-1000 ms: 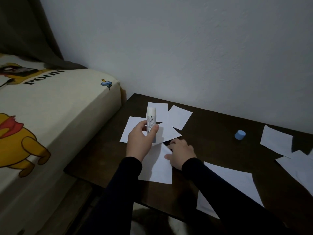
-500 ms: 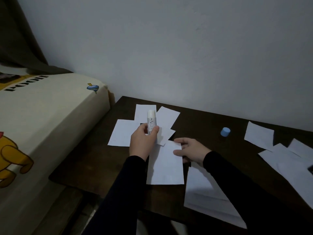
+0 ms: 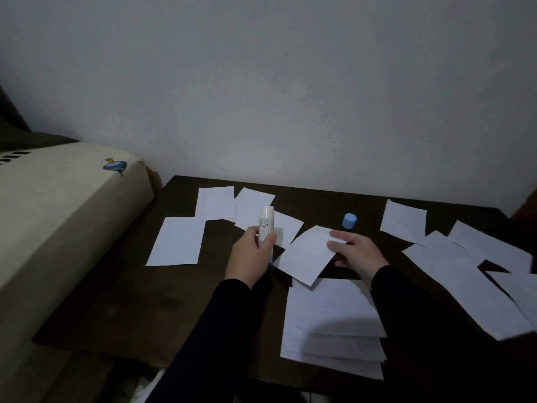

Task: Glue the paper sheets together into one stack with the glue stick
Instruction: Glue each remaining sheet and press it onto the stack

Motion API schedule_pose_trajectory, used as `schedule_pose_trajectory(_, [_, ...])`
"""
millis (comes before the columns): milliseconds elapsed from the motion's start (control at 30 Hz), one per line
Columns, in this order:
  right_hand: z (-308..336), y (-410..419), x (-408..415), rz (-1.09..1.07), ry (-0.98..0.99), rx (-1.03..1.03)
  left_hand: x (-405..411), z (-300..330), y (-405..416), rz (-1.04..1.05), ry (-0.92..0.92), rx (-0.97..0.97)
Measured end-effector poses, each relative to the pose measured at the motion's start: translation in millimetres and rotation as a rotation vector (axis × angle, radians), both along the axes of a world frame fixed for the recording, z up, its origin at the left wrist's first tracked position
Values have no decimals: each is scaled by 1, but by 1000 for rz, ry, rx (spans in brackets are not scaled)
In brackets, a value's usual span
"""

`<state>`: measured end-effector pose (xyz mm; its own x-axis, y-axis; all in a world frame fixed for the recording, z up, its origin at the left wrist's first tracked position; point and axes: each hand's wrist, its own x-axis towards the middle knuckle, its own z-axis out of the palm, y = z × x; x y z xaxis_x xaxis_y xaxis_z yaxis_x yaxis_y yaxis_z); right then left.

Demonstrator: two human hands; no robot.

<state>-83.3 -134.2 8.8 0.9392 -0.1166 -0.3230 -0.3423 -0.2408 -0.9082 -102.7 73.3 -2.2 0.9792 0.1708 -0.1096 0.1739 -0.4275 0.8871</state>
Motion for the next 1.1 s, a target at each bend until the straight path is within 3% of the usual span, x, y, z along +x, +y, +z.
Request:
schedule_pose_trajectory(100, [-2, -14, -2, -6, -17, -30, 10, -5, -13, -69, 20, 61])
schedule_pose_trajectory(433, [-20, -59, 2, -53, -81, -421, 33, -15, -26, -227, 195, 220])
schedule_pose_trajectory(567, [-32, -64, 1, -52, -22, -488, 31, -12, -34, -201, 187, 301])
schedule_pose_trajectory(800, [-47, -66, 2, 36, 11, -855, 24, -14, -42, -144, 80, 443])
schedule_pose_trajectory(967, [-54, -67, 0, 76, -47, -1014, 11, -15, -51, -274, -16, 242])
schedule_pose_trajectory(1100, [-54, -65, -1, 76, -40, -1076, -2, -16, -60, -425, -40, 222])
